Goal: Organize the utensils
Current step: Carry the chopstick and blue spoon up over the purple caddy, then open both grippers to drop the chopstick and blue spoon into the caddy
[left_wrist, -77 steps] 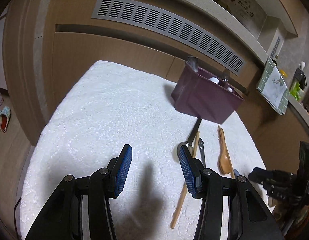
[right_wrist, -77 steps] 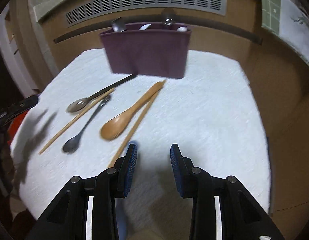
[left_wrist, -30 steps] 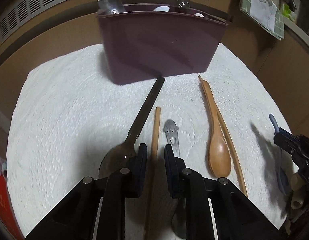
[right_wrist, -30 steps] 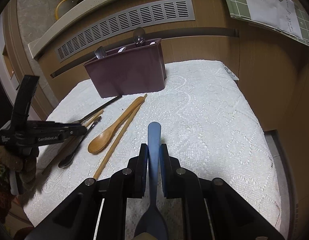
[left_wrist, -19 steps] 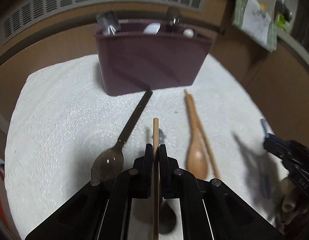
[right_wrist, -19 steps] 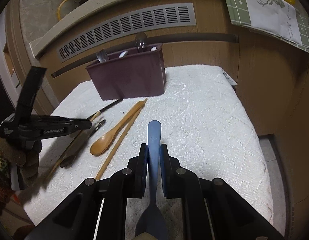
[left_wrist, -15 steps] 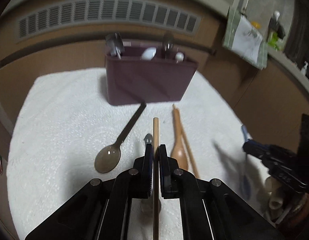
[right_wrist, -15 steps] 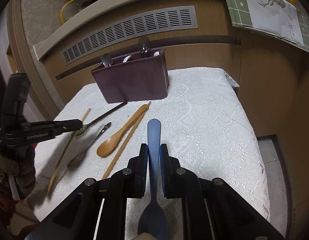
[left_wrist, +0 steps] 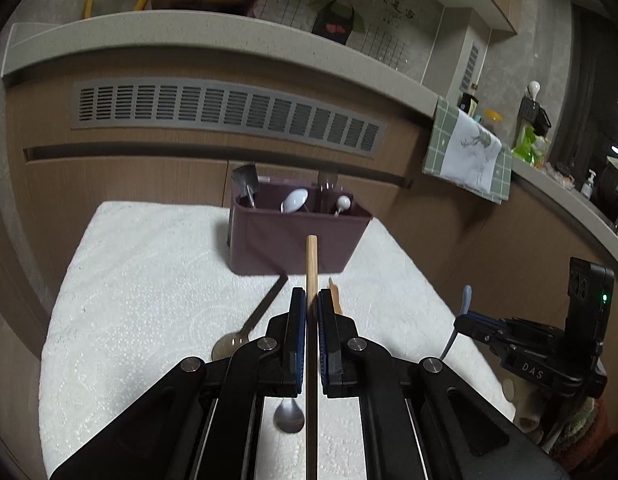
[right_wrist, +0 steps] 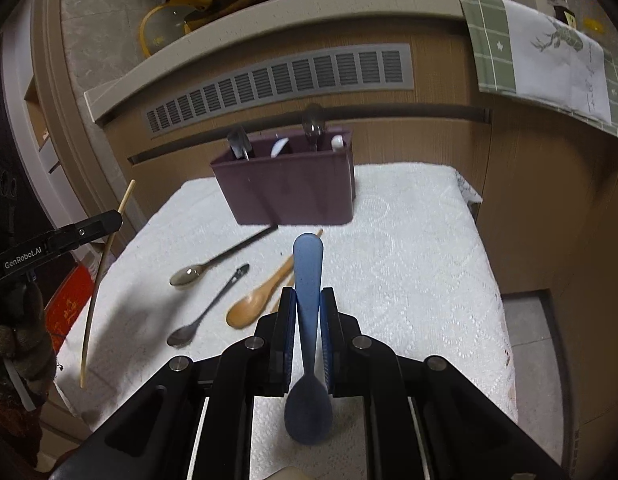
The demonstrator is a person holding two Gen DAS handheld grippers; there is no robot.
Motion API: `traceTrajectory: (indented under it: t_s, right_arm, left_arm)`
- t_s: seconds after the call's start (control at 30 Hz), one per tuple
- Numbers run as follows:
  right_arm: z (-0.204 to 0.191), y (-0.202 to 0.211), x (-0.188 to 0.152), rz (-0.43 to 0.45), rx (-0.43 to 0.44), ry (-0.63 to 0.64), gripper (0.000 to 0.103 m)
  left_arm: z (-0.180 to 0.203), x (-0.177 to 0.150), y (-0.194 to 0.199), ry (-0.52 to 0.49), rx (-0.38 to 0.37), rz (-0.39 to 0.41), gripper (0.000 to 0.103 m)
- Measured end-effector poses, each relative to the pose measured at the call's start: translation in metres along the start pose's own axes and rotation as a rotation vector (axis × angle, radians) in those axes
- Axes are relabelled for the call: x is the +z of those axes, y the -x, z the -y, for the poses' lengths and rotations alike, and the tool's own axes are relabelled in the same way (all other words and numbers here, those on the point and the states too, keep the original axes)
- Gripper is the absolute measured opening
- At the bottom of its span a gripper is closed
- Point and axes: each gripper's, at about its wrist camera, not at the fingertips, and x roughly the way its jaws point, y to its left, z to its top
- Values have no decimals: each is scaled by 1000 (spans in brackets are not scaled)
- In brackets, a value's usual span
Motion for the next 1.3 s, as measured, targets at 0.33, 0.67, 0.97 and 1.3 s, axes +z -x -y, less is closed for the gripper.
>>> traceTrajectory:
  t_s: [0.33,0.67,0.97,1.3]
  right_arm:
    - [-33,84,141,449,-106,149,11]
    - [-33,25,204,479,-110,177,11]
    - [-14,-53,210,381,-80,152,11]
    - [-4,-99,206,328,-68,128,11]
  left_arm:
    - [37,143,39,-82,-4,560,6]
    - [14,157,-42,-44,40,632,6]
    - [-23,160,-116,56,65,564,6]
    - [-39,156,-151,82,82,606,6]
